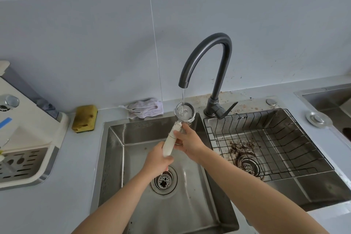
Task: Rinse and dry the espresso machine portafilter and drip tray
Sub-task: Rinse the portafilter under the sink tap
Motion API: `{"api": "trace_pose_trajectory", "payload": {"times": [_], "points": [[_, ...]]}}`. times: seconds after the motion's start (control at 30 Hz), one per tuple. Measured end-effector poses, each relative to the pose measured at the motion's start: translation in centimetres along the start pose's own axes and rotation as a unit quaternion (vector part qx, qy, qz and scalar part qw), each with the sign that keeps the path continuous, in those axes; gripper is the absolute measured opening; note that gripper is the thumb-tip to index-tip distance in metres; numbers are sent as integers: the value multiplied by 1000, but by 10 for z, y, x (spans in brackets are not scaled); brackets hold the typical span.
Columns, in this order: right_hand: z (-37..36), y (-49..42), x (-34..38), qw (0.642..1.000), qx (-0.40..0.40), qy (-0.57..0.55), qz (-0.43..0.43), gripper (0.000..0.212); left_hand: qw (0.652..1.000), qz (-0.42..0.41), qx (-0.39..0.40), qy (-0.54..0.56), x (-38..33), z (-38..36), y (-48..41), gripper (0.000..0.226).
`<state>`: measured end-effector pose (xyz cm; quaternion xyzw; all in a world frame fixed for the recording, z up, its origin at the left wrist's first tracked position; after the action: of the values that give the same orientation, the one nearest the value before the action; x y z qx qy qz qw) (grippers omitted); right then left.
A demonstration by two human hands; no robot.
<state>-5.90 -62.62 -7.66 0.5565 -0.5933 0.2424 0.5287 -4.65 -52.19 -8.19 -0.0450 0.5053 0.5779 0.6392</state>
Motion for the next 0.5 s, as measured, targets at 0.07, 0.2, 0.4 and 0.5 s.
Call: {"api": "trace_pose_trajectory", "payload": {"times": [0.07, 0.2, 0.4, 0.5], "points": [[-5, 0, -2, 1000, -1, -9, -7, 37, 1000, 2, -13, -14, 2, 6, 1, 38], [-15, 0, -4, 1000, 2, -21, -21, 36, 998, 9, -29, -57, 3, 16, 4, 35], [-23, 0, -9, 998, -4, -42, -42, 35, 991, 43, -35, -120, 0, 29, 11, 22], [-24, 1, -12, 997, -11, -49, -57, 34, 989, 53, -17, -139, -2, 32, 13, 19]]}}
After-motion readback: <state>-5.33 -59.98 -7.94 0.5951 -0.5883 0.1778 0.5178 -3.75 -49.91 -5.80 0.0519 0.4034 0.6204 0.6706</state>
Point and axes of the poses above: each hand's wrist, its own y-axis away from the middle knuckle, its own z-axis out of the back of the hand, x = y × z, the point moved 8 cm from there along -y, towards the middle knuckle, and after that the axes turned 10 degrees about z, right-handed, at the moved point
